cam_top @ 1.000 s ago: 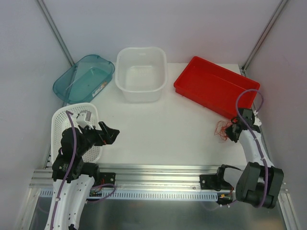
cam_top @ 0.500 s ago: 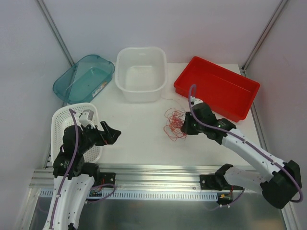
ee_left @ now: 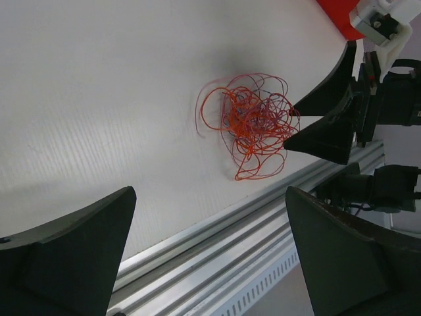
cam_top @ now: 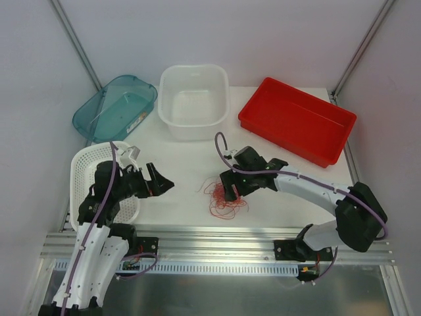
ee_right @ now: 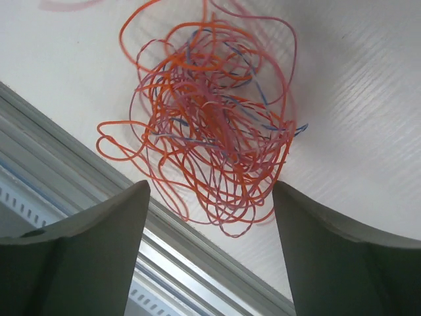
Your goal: Untangle the cables
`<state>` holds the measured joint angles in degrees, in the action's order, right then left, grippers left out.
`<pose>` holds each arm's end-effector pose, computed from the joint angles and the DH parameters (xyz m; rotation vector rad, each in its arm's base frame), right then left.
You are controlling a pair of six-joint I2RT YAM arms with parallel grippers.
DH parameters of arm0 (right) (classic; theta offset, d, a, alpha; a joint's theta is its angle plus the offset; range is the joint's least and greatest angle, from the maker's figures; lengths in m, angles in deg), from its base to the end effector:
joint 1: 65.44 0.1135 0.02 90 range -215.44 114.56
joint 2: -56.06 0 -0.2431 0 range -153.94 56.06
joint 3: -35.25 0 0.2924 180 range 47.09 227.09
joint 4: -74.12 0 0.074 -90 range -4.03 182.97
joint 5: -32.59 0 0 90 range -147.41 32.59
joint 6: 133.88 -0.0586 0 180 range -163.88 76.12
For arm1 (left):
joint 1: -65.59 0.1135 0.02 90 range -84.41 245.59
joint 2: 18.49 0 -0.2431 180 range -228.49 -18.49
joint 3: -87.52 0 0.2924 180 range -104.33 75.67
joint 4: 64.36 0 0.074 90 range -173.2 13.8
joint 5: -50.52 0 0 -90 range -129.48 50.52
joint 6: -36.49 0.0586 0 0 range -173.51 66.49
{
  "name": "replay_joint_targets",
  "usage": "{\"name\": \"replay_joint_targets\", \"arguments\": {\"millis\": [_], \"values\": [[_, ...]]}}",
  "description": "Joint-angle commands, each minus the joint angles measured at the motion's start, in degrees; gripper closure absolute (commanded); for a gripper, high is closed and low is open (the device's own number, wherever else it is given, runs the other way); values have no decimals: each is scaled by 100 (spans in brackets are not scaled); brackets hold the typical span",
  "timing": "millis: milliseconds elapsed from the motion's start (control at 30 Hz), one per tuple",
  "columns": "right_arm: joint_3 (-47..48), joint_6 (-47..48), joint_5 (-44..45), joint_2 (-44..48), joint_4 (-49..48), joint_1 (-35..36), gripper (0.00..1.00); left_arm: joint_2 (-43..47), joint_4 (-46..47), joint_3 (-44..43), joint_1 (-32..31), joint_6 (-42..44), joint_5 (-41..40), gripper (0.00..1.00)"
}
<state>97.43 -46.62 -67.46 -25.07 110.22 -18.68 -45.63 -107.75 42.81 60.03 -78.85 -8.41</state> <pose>0.2217 0.2507 0.1508 -1.0431 2.3881 0.5514 0.1904 -0.0489 0.2586 -0.0001 2.0646 -0.8847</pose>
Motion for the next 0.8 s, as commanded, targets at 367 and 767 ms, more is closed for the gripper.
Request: {"name": "replay_joint_targets", "arguments": {"millis": [367, 767], "values": [[-455, -463, 1539, 2381, 124, 17, 10, -1415, 1098, -36, -1772, -1464, -952, 1], [-1334, -1193, 1841, 2681, -982, -185, 31, -3587, 1608, -826, -3573, -2044, -2262, 2]]}}
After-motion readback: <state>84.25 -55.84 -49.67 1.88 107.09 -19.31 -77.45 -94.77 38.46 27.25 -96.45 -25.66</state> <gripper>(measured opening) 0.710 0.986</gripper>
